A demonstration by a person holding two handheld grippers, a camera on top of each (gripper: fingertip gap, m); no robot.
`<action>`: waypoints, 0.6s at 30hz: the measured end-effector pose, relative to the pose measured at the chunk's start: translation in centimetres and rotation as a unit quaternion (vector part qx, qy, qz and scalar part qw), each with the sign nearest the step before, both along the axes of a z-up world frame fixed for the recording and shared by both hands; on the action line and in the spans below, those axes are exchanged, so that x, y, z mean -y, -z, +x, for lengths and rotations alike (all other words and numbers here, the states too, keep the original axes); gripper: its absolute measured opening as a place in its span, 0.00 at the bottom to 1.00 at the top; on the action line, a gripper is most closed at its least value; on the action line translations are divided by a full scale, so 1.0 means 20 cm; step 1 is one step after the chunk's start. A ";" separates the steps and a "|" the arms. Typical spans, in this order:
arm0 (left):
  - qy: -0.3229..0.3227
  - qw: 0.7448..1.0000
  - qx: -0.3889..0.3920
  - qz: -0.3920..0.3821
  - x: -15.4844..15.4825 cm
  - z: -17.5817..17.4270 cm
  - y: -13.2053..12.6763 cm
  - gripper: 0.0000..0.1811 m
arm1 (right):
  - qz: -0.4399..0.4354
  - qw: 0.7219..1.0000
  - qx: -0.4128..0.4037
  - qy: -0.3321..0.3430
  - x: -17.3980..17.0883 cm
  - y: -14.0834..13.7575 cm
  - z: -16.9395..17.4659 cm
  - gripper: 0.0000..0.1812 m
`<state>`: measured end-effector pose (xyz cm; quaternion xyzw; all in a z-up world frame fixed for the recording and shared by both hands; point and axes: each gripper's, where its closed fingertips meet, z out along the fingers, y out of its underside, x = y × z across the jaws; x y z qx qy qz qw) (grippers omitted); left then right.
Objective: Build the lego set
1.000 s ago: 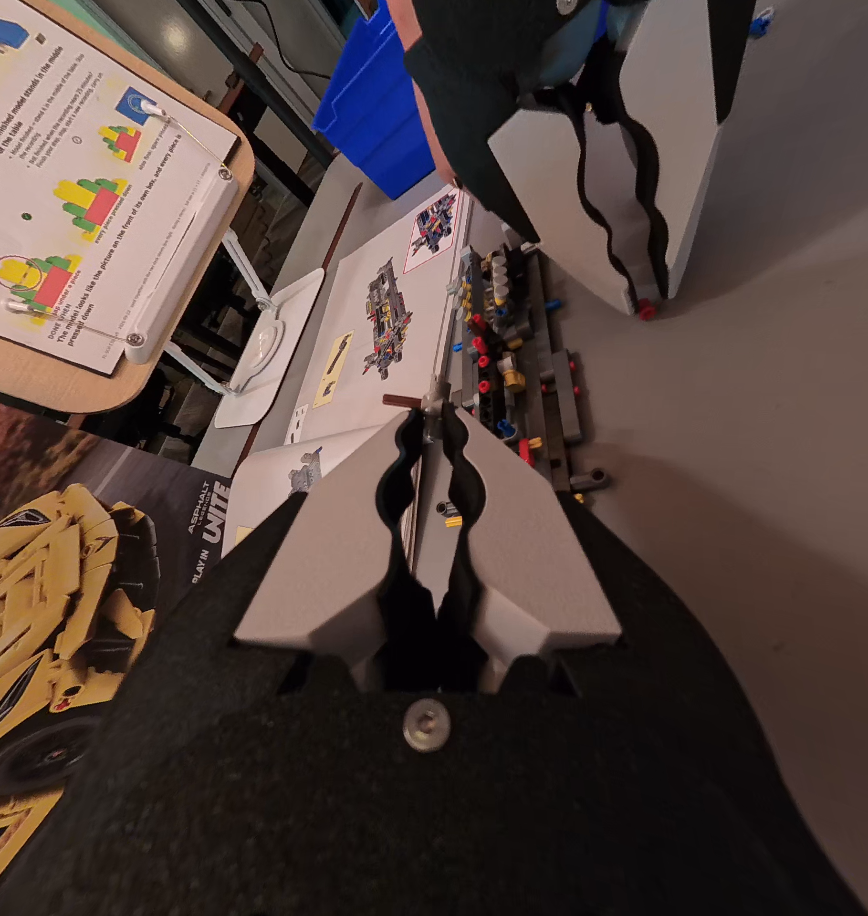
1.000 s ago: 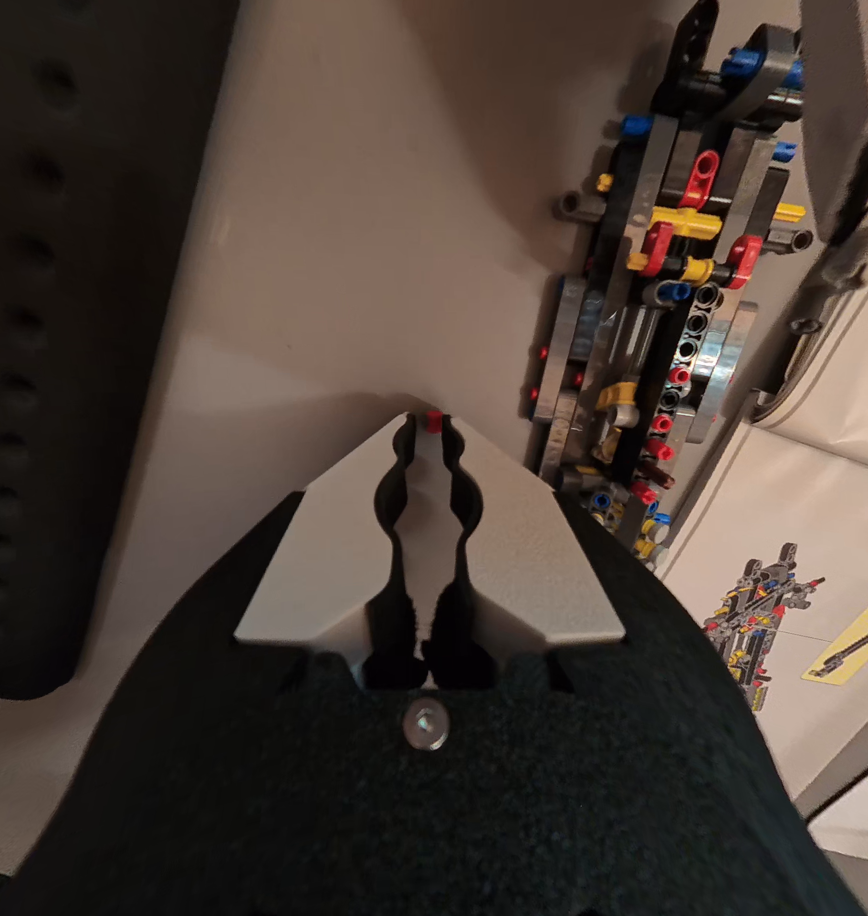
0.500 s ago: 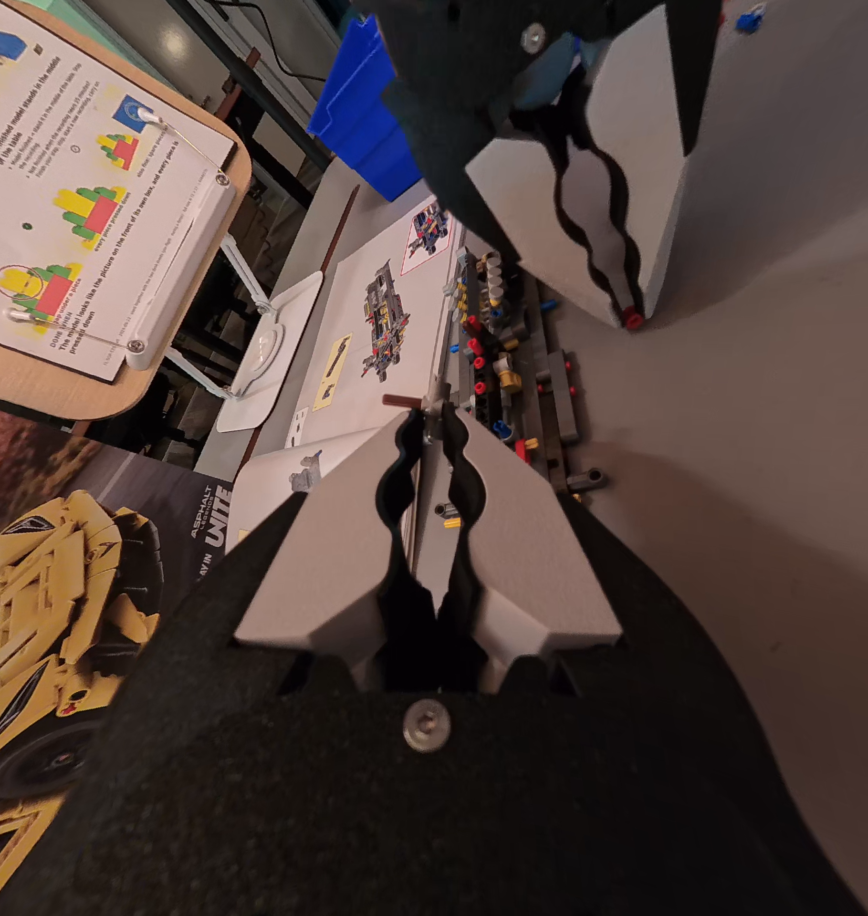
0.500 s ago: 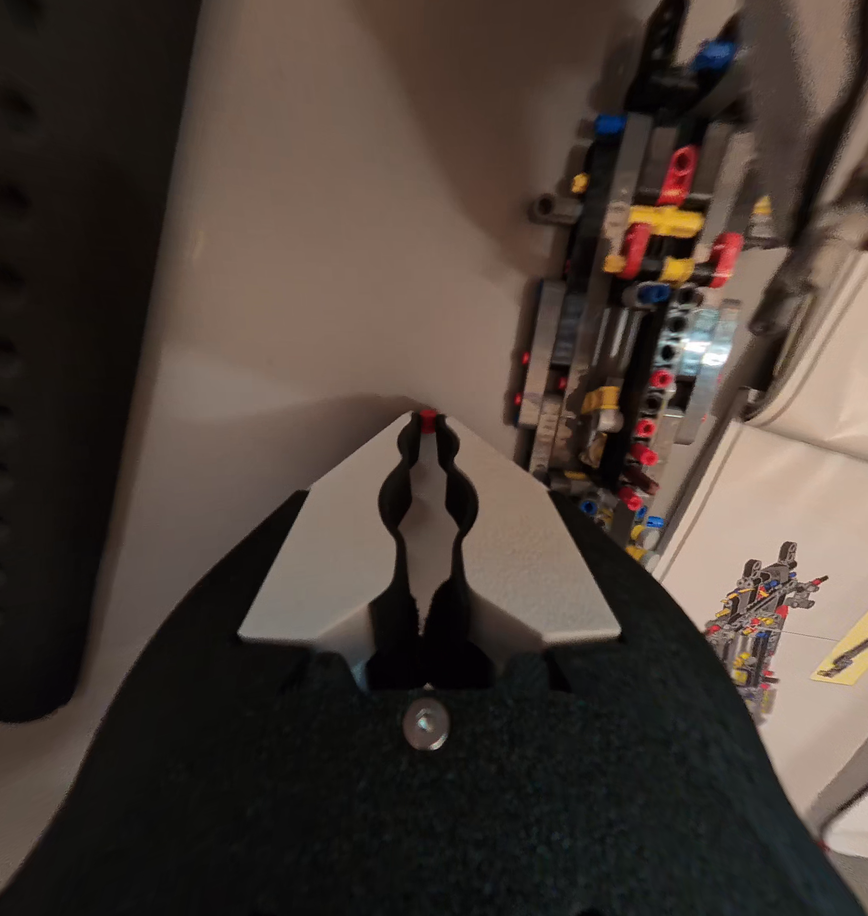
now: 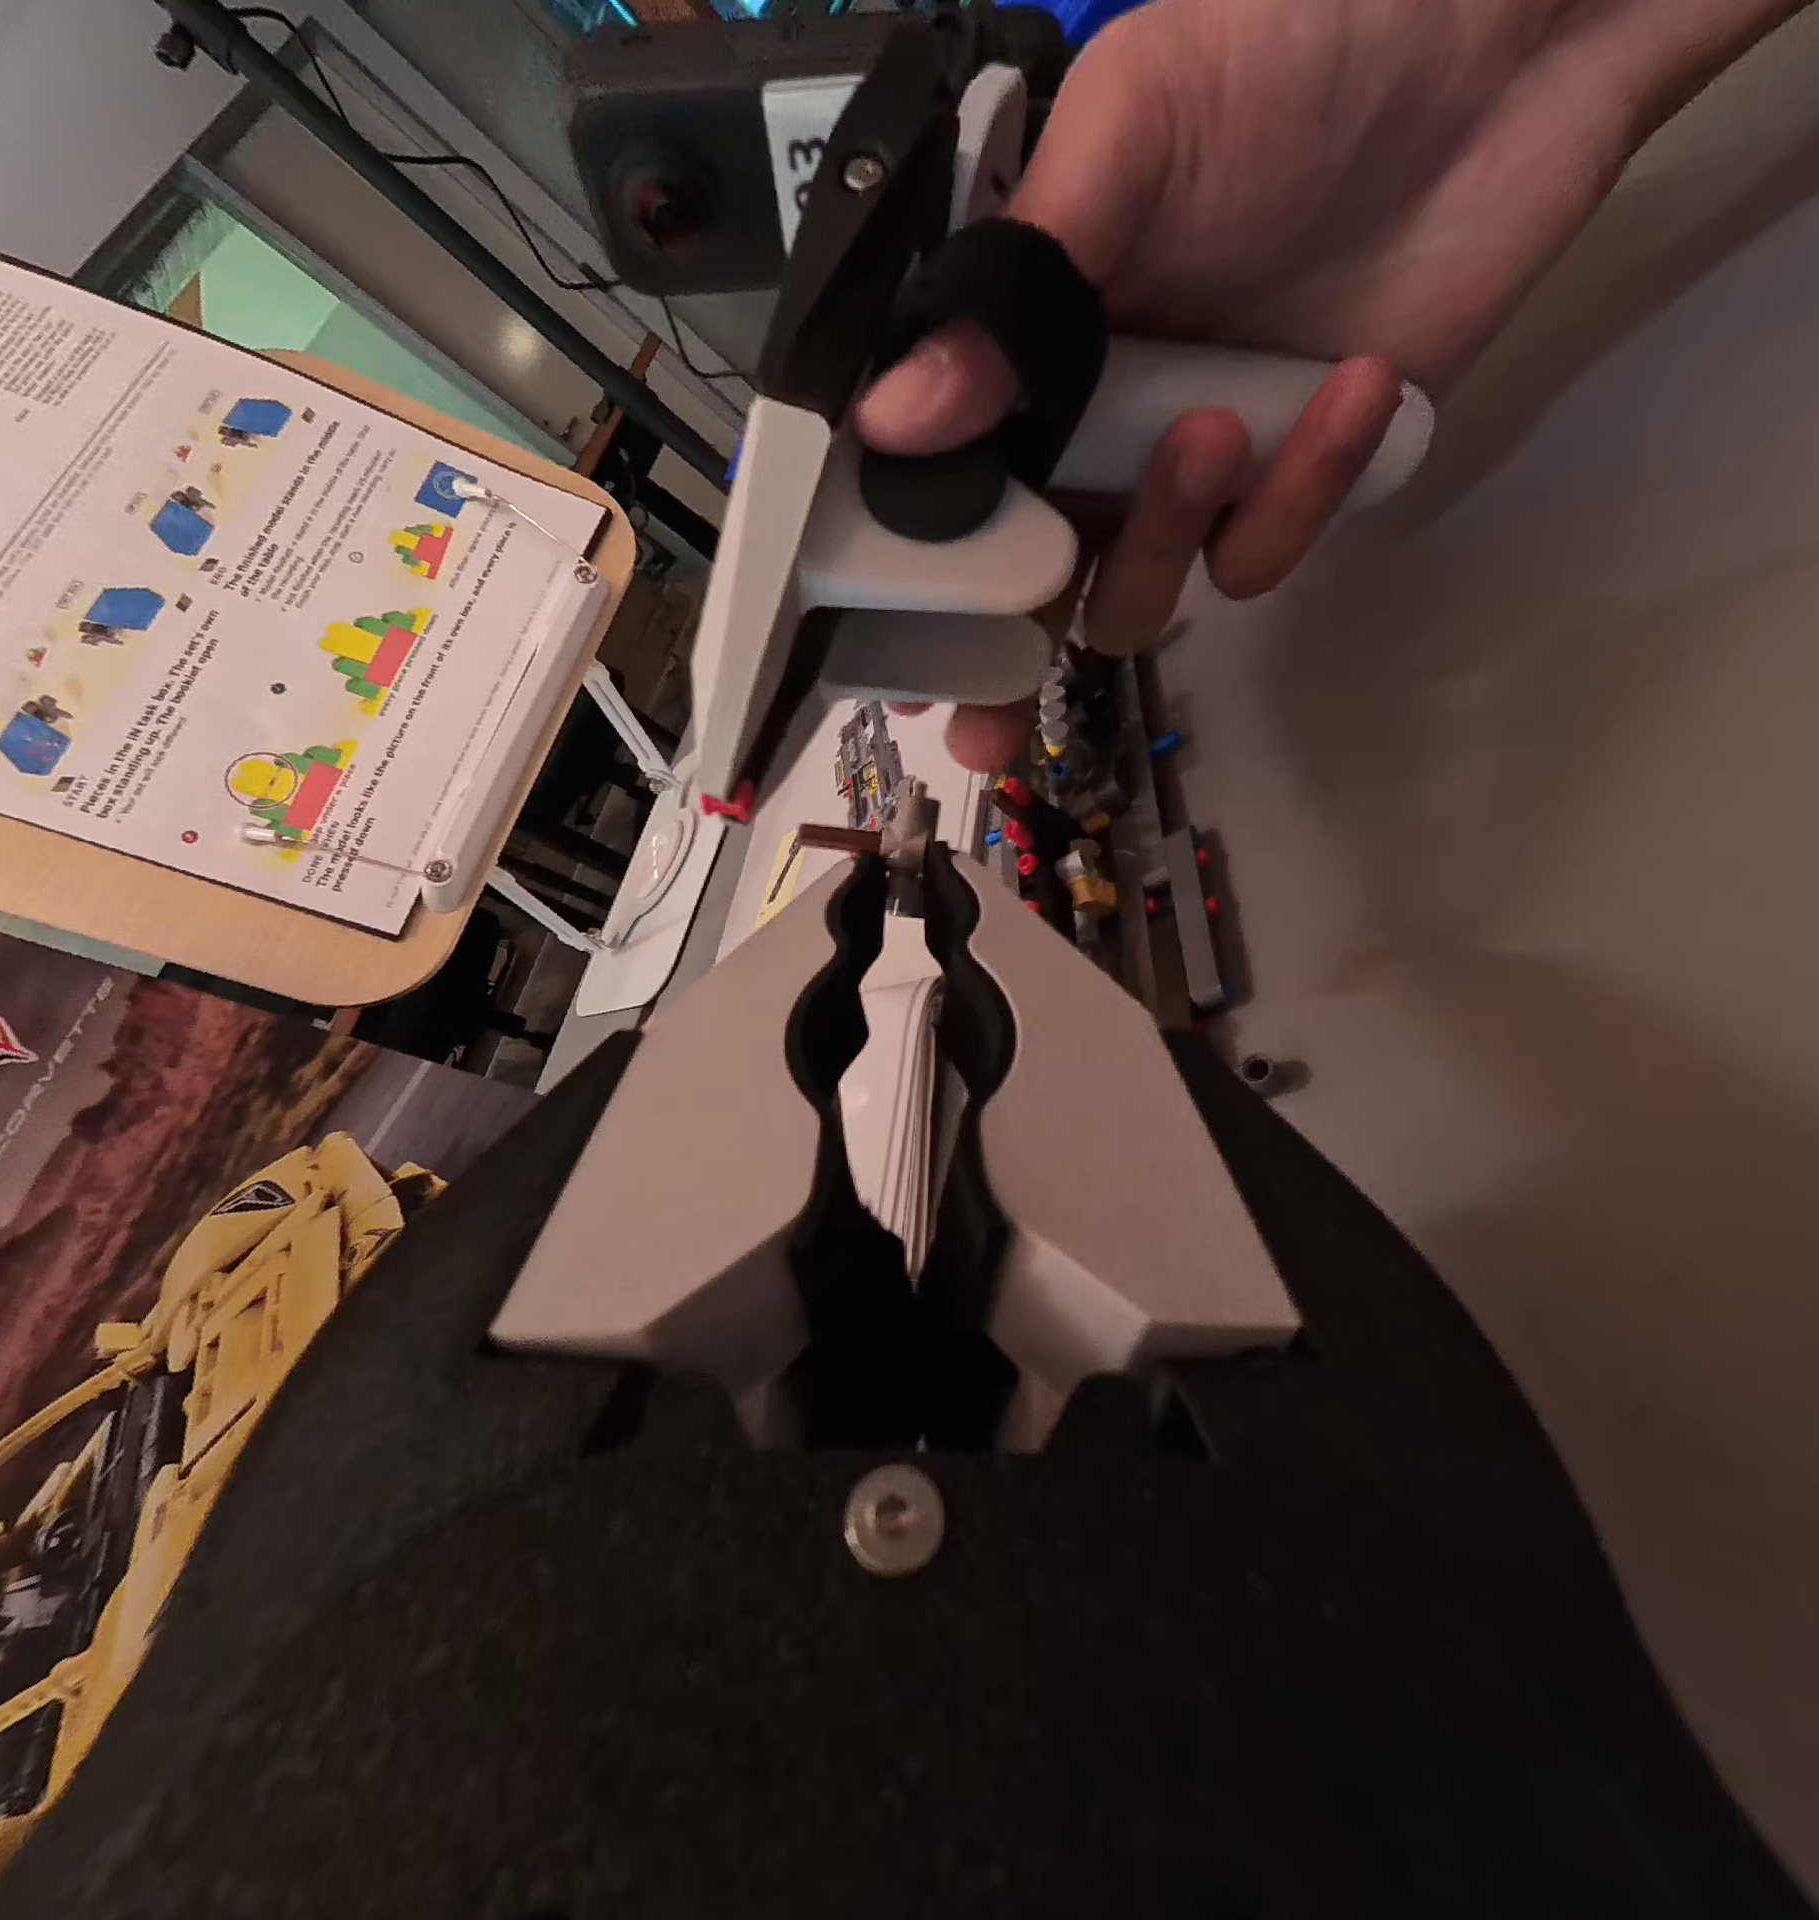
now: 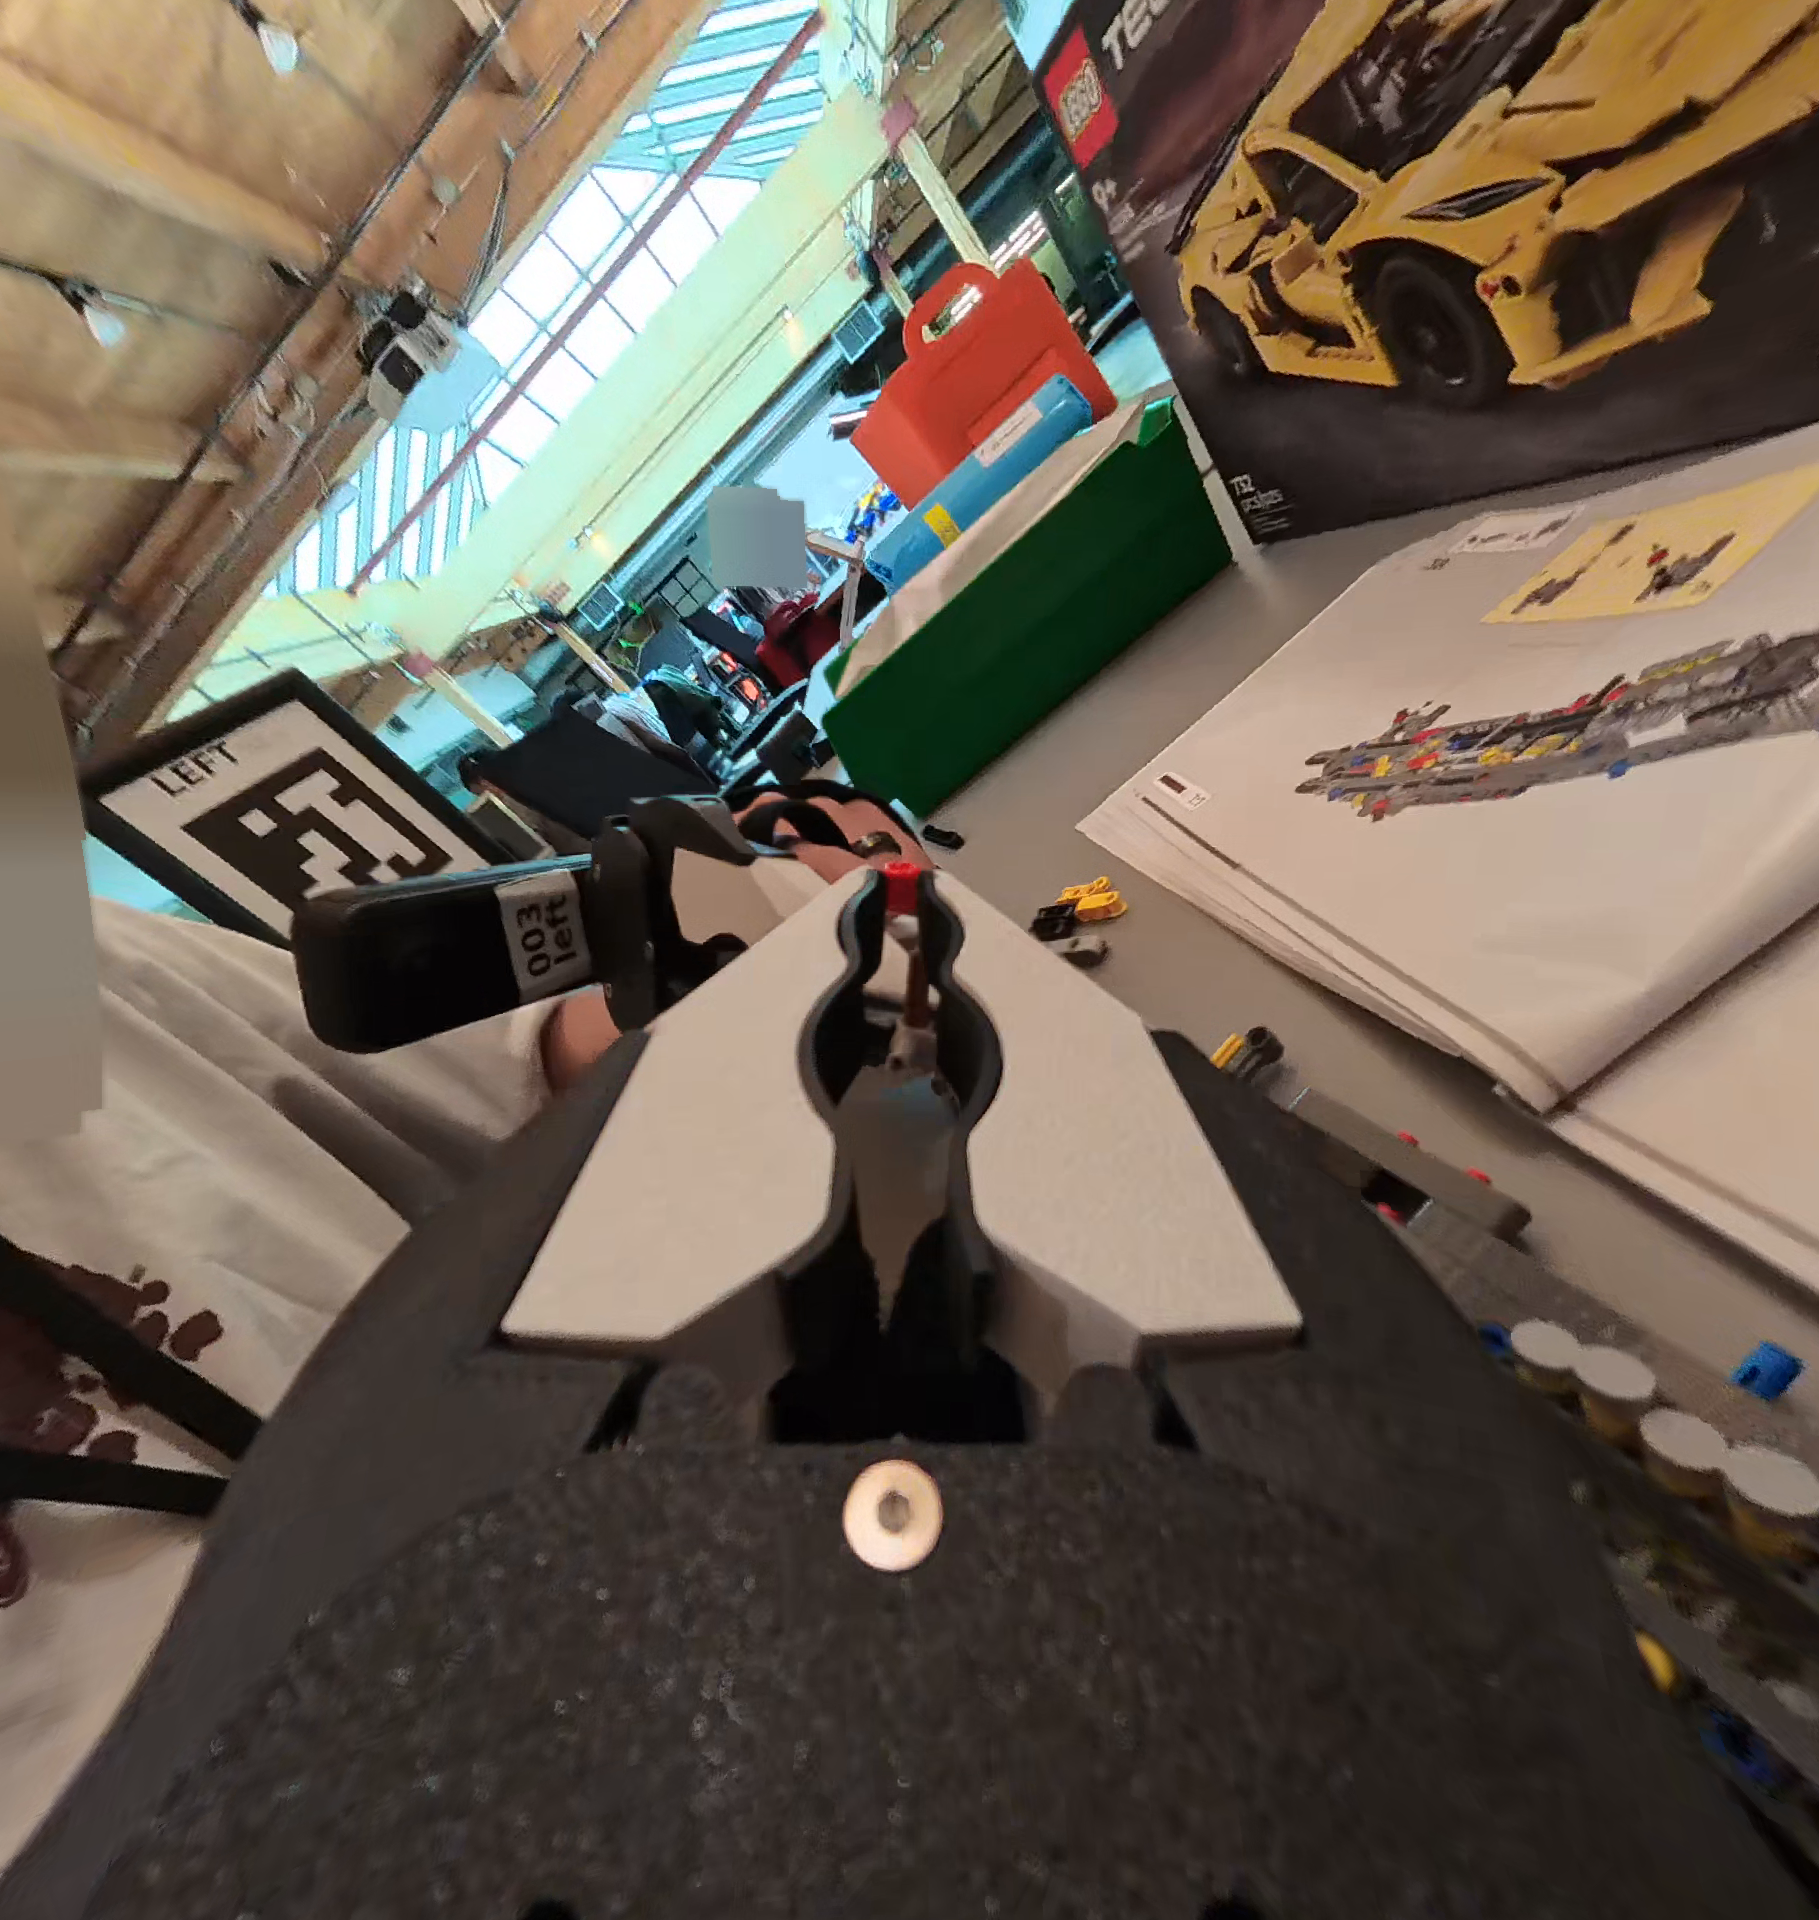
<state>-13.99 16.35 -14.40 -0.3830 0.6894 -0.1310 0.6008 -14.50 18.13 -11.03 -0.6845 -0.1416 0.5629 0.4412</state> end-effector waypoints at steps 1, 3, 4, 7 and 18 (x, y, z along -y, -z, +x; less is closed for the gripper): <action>0.000 1.000 0.000 -0.003 0.00 0.00 0.00 0.03 | -0.010 1.000 -0.002 0.001 0.00 0.01 0.01 0.02; 0.000 1.000 0.003 -0.006 0.00 0.00 -0.01 0.03 | -0.027 1.000 -0.007 0.002 0.00 0.04 0.02 0.02; 0.002 1.000 0.004 -0.008 0.00 0.00 -0.01 0.04 | -0.033 0.999 -0.020 -0.003 0.01 0.04 0.01 0.02; 0.002 1.000 -0.003 -0.008 -0.01 -0.01 0.00 0.04 | -0.053 0.997 -0.048 -0.014 0.01 0.05 -0.01 0.02; 0.005 0.999 -0.007 -0.038 -0.01 -0.01 0.01 0.03 | -0.077 0.994 -0.071 -0.021 0.00 0.07 -0.02 0.02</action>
